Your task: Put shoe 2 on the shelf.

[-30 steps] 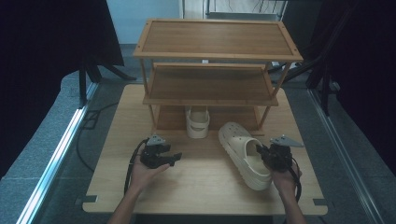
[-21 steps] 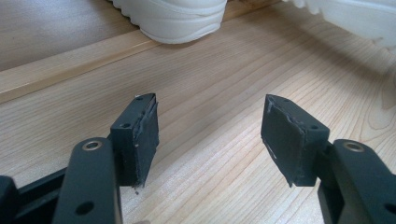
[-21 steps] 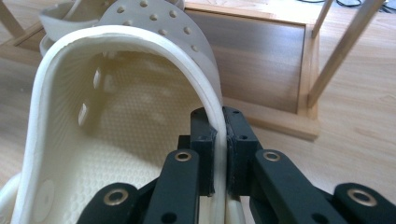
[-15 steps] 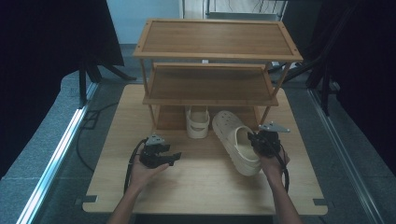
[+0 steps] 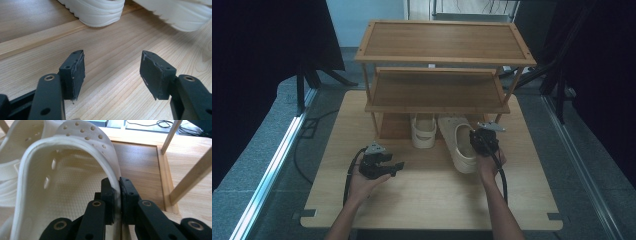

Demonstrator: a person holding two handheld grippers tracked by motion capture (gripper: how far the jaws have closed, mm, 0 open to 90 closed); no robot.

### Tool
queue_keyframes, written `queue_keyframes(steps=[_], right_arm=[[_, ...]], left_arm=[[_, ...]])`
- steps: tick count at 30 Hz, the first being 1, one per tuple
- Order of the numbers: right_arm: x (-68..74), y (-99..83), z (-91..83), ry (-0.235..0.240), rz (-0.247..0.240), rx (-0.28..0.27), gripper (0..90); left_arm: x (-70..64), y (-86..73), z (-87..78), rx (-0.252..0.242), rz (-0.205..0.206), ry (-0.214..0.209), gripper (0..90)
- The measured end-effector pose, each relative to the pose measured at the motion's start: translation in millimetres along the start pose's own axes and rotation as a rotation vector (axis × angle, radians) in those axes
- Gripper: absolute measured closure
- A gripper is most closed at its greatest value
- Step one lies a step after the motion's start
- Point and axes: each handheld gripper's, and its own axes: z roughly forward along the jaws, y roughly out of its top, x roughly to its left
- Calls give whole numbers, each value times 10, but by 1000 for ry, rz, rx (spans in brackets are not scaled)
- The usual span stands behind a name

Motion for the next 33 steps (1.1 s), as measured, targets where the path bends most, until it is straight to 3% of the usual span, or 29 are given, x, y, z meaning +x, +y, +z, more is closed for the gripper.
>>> queue_keyframes(steps=[6,11,19,25,30,33], right_arm=[[66,37,112,-26,-1,4,814],[67,27,224,-43,36,-8,795],[69,-16,318,-29,74,-6,759],[65,8,298,41,131,-63,664],[57,-4,256,84,146,-69,588],[31,-67,174,118,159,-111,554]], left_arm=[[1,4,-16,-4,0,-3,372],[-2,7,-26,-8,0,-5,372],[-11,4,-9,-1,3,-4,373],[-26,-1,9,5,6,-6,372],[-31,2,1,0,3,-8,372],[-32,1,5,2,5,-7,373]])
